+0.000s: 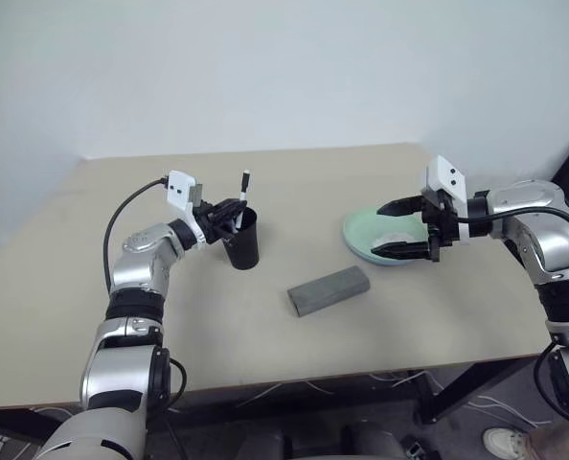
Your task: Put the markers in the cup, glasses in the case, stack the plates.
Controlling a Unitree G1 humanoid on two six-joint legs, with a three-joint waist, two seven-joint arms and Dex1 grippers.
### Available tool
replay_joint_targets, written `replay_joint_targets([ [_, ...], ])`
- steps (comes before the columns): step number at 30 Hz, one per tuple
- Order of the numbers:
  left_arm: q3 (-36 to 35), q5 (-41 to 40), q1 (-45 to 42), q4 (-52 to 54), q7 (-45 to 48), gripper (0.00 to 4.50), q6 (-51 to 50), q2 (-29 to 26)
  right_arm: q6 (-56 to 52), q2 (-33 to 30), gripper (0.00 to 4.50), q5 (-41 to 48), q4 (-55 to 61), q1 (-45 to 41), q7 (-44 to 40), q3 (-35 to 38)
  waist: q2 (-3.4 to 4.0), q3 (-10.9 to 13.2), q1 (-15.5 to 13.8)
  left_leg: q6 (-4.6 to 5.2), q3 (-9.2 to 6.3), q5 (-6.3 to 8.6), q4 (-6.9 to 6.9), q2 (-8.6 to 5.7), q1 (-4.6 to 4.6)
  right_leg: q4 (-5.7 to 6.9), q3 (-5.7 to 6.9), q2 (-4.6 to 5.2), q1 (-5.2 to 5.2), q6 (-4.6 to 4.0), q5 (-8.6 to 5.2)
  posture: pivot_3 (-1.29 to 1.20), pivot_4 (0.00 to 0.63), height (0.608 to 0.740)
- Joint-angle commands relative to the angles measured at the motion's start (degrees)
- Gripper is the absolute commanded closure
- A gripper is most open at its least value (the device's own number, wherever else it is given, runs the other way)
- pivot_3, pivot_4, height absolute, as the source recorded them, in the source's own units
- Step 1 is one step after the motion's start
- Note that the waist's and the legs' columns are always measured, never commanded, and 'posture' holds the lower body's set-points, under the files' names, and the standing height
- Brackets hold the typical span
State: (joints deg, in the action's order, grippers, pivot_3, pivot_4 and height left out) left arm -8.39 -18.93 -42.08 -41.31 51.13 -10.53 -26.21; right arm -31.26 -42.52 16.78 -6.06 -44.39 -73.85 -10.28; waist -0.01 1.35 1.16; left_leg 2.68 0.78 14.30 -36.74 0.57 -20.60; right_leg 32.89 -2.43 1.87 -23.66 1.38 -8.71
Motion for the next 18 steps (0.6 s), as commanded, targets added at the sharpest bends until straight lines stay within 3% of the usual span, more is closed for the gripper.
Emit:
replay_joint_targets([
  [1, -1.42, -0.90, -0.12, 2.82, -0.23, 4.48, -0.19, -0.42, 0.83, -0.26, 0.00, 0.20, 0.15, -1.72, 0.02, 1.42, 0.00, 0.00, 0.04, 0.00, 0.00, 0.00, 0.00, 0.00, 0.00, 0.00, 0.00, 0.00, 0.00, 0.00, 0.00, 0.00, 0.000, 0.732],
  [12, -0.95, -0.34, 1.33, 3.33, 0.34, 4.48, -0.61, -0.79, 1.01, -0.25, 0.00, 0.16, -0.10, -2.04, -0.18, 1.29, 0.00, 0.00, 0.04, 0.00, 0.01, 0.00, 0.00, 0.00, 0.01, 0.00, 0.00, 0.00, 0.00, -0.01, -0.01, 0.00, 0.000, 0.732],
  [13, -0.96, -0.30, 1.33, 3.24, 0.36, 3.94, -0.56, -0.83, 1.04, -0.22, 0.00, 0.14, -0.16, -2.08, -0.19, 1.26, 0.00, 0.00, 0.04, 0.00, 0.01, 0.00, 0.00, 0.00, 0.01, 0.00, 0.00, 0.00, 0.00, -0.02, -0.01, 0.00, 0.000, 0.732],
  [18, -0.96, -0.09, 1.30, 3.06, 0.28, 2.41, -0.35, -0.96, 1.29, -0.13, 0.00, 0.02, -0.41, -2.27, -0.22, 1.15, 0.00, 0.00, 0.05, 0.00, 0.01, 0.00, 0.01, 0.00, 0.01, 0.00, 0.00, 0.00, 0.00, -0.03, -0.02, 0.00, 0.000, 0.732],
])
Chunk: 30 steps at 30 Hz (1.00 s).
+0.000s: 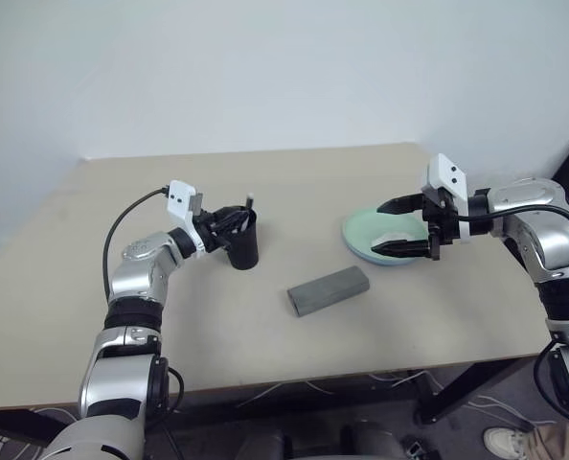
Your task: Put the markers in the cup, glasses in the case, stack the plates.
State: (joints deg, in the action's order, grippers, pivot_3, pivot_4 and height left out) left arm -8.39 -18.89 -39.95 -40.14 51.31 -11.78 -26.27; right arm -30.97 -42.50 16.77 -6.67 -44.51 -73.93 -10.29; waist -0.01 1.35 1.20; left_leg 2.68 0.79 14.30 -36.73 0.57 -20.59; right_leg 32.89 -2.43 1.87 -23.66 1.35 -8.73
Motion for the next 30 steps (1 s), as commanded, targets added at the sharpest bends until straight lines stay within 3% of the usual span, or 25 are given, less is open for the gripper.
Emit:
replay_joint_targets([
  [1, -0.96, -0.12, -0.83, 1.87, 0.11, 2.08, 0.89, -0.92, 1.07, -0.14, 0.00, 0.01, 0.14, -2.18, -0.17, 1.15, 0.00, 0.00, 0.01, 0.00, 0.00, 0.00, 0.00, 0.00, 0.00, 0.00, 0.00, 0.00, 0.00, 0.00, 0.00, 0.00, 0.000, 0.732],
  [7, -1.05, -0.19, -0.89, 1.93, 0.34, 0.05, 0.71, -1.24, 1.14, -0.08, 0.00, 0.05, 0.09, -2.30, -0.20, 1.06, 0.00, 0.00, 0.01, 0.00, 0.00, 0.00, 0.00, 0.00, 0.00, 0.00, 0.00, 0.00, 0.00, 0.01, 0.00, 0.00, 0.000, 0.732],
  [17, -1.25, -1.55, 1.76, 9.90, 5.10, 0.05, -3.07, -6.48, 1.22, 0.11, 0.00, -0.17, -0.06, -1.36, 0.75, 1.24, 0.00, 0.00, 0.11, -0.01, 0.00, 0.00, 0.05, 0.00, 0.01, 0.00, -0.01, 0.00, -0.02, -0.01, 0.00, 0.00, 0.000, 0.732],
  [30, -7.32, -9.11, 20.53, 35.82, 8.36, 0.05, -14.76, -17.17, 2.35, 2.10, 0.00, -0.32, -3.00, 0.04, 3.45, 2.72, 0.01, 0.01, 0.08, -0.02, 0.12, 0.01, 0.18, 0.08, 0.00, 0.00, 0.01, 0.08, -0.19, -0.05, -0.03, 0.00, 0.000, 0.732],
])
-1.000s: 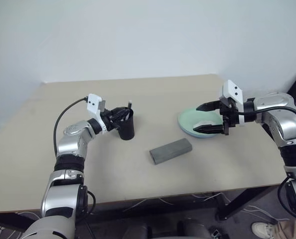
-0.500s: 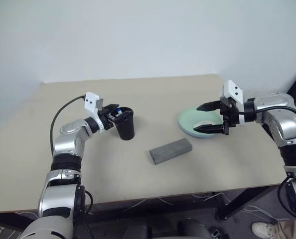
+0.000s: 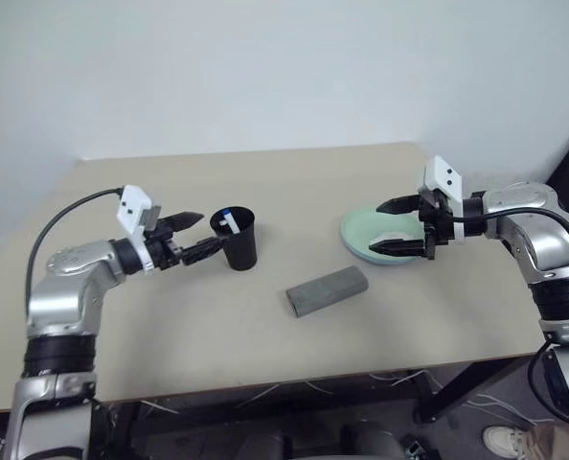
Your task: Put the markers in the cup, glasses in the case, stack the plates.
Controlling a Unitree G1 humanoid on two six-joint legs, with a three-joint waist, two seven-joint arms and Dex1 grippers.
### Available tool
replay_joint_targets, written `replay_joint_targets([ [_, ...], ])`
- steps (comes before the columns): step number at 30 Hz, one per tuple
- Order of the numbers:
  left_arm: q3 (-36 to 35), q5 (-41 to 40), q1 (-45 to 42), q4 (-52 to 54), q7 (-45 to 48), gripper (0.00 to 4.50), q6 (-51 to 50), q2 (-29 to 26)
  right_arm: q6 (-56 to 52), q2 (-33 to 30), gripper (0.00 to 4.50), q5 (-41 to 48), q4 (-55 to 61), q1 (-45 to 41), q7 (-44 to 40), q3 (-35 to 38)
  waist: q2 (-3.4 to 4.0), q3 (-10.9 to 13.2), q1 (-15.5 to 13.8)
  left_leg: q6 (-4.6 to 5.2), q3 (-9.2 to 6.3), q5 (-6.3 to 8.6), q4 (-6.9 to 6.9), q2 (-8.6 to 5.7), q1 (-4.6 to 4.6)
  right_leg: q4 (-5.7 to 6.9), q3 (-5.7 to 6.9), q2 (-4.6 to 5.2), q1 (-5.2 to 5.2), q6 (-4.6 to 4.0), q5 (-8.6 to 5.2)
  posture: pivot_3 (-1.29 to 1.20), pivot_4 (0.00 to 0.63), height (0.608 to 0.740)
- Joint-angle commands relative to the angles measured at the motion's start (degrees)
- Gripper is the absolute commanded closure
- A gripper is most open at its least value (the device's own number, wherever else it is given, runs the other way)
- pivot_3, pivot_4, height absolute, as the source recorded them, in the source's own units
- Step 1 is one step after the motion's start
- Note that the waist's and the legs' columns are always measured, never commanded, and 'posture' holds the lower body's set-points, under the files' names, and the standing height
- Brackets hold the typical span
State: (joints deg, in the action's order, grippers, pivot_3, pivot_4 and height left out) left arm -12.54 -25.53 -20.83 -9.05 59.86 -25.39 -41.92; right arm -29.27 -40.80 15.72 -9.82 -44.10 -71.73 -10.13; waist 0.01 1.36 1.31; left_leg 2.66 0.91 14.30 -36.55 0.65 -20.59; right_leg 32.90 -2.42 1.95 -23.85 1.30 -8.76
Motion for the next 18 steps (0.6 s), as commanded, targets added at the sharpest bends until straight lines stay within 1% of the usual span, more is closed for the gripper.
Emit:
replay_joint_targets([
  [1, -4.23, -3.29, 2.51, 6.28, -0.81, 0.05, -1.90, -1.62, 0.61, 0.67, 0.00, 0.88, -0.26, -0.25, 1.87, 2.99, 0.00, 0.00, -0.09, 0.00, -0.01, 0.00, -0.01, 0.00, -0.01, 0.00, 0.01, 0.01, -0.01, 0.00, 0.00, 0.00, 0.000, 0.732],
  [6, -6.73, -4.84, 5.19, 9.35, -2.51, 0.05, -3.50, -1.93, -1.05, 2.95, 0.00, 1.85, -0.15, -0.42, 4.54, 4.28, -0.01, 0.00, -0.02, -0.01, 0.00, 0.00, -0.01, 0.03, -0.01, 0.01, 0.06, 0.02, -0.01, 0.00, 0.00, 0.00, 0.000, 0.732],
  [13, -6.83, -6.90, 8.46, 14.74, -5.91, 0.05, -5.96, -0.62, -3.46, 6.43, 0.00, 3.91, 1.29, -0.68, 7.63, 5.41, -0.01, 0.00, -0.02, 0.00, 0.01, 0.00, 0.03, 0.03, 0.01, 0.03, 0.06, 0.00, -0.02, 0.00, 0.00, 0.00, 0.000, 0.732],
  [18, -6.09, -7.74, 8.66, 14.86, -7.59, 0.05, -6.46, 0.62, -4.63, 7.00, 0.00, 5.29, 3.47, 0.73, 9.71, 6.38, -0.01, 0.00, -0.08, -0.01, -0.01, 0.00, 0.04, 0.01, -0.02, 0.00, 0.07, 0.01, -0.01, 0.00, 0.00, 0.00, 0.000, 0.732],
])
